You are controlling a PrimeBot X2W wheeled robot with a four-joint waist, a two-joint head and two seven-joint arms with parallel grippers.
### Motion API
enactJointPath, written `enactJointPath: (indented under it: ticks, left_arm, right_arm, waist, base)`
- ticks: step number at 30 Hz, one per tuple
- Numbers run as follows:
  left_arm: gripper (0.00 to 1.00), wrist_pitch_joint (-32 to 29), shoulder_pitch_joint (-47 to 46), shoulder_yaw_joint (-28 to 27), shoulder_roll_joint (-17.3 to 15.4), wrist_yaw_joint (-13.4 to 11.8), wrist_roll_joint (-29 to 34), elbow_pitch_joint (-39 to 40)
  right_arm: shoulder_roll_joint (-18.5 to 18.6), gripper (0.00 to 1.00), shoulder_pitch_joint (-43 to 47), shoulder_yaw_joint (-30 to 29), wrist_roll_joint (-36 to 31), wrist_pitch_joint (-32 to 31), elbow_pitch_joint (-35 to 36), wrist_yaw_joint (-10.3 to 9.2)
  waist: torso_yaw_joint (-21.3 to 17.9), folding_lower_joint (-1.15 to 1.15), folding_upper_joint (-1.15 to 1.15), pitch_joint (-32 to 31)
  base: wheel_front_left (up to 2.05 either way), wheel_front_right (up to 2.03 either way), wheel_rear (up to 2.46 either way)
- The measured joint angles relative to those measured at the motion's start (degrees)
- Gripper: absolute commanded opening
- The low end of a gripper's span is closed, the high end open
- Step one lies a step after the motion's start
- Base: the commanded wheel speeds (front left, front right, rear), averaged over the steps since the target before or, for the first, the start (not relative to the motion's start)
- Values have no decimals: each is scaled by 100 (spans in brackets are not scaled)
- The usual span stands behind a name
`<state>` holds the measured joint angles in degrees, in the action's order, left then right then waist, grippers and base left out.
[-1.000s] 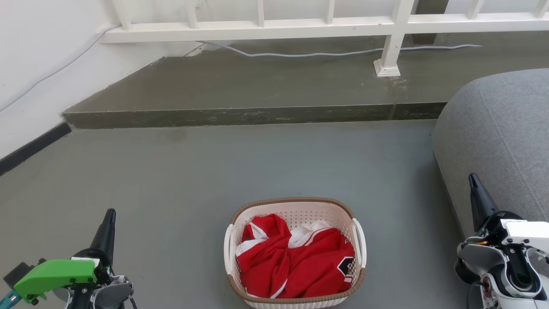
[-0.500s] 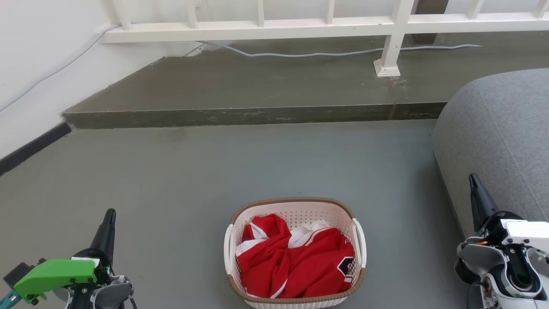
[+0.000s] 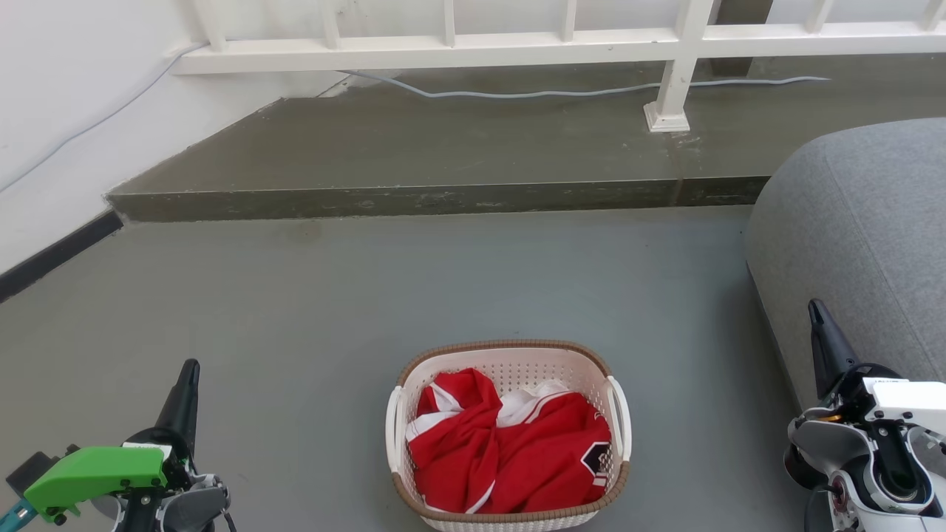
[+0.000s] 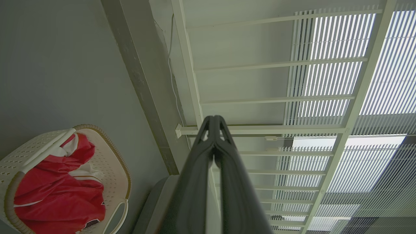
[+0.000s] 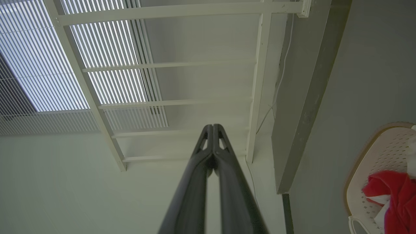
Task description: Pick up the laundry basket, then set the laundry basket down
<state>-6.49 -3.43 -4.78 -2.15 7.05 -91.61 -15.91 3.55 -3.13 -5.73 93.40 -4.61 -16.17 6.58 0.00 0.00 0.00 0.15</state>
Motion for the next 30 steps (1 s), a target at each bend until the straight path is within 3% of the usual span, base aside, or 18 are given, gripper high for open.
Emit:
enactJointPath:
  ticks: [30]
  left_arm:
    - [0, 0, 0, 0, 1, 0, 0, 2]
  right_arm:
    - [-3, 0, -2, -12, 0, -4, -2, 42]
  waist:
    - [-1, 0, 0, 1]
  base:
    - [0, 0, 0]
